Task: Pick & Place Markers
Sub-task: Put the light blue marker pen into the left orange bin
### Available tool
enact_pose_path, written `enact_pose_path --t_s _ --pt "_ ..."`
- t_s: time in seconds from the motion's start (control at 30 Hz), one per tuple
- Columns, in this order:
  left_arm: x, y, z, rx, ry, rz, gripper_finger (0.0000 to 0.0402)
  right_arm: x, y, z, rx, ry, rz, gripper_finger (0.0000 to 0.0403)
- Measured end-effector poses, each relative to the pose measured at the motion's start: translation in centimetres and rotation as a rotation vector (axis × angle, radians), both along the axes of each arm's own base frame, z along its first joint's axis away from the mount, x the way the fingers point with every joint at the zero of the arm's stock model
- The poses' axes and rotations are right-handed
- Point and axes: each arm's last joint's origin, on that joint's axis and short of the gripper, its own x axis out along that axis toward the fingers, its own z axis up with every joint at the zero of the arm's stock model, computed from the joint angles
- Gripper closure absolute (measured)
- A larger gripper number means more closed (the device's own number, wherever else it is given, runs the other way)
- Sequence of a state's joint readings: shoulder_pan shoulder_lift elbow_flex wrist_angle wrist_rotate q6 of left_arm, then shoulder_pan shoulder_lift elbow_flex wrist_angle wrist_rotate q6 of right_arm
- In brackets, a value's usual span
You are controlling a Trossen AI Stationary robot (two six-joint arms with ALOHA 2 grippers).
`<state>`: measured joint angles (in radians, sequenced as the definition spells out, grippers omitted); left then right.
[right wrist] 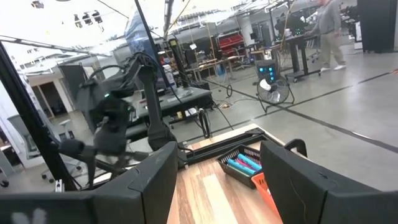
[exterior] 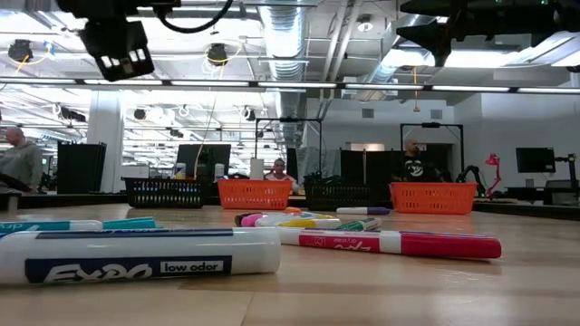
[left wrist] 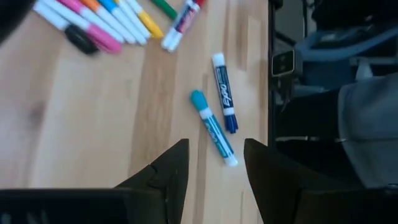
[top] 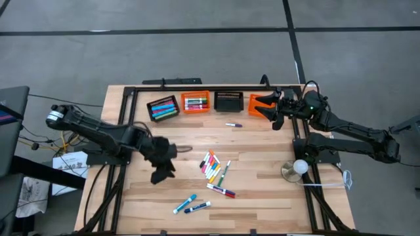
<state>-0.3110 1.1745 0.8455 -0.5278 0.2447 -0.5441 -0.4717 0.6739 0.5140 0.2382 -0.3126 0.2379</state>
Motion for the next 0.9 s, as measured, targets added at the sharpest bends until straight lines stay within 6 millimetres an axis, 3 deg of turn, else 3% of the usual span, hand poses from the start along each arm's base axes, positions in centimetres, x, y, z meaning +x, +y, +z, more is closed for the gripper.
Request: enact_pose_path --t_s 0.5,0.73,0.9 --pt "2.1 -7.1 -4.6 -0.055 0.087 -0.021 0.0248 0.0 0.0 -0.7 0.035 0.066 0.000 0.0184" --pt "2.7 -7.8 -5.6 -0.080 0.137 0.113 0.0248 0.0 0.0 -1.0 0.047 0.090 0.000 0.0184" --pt "4.1 -9.1 -5.0 -0.078 0.094 0.150 0.0248 0.0 0.0 -1.0 0.049 0.094 0.000 0.0184"
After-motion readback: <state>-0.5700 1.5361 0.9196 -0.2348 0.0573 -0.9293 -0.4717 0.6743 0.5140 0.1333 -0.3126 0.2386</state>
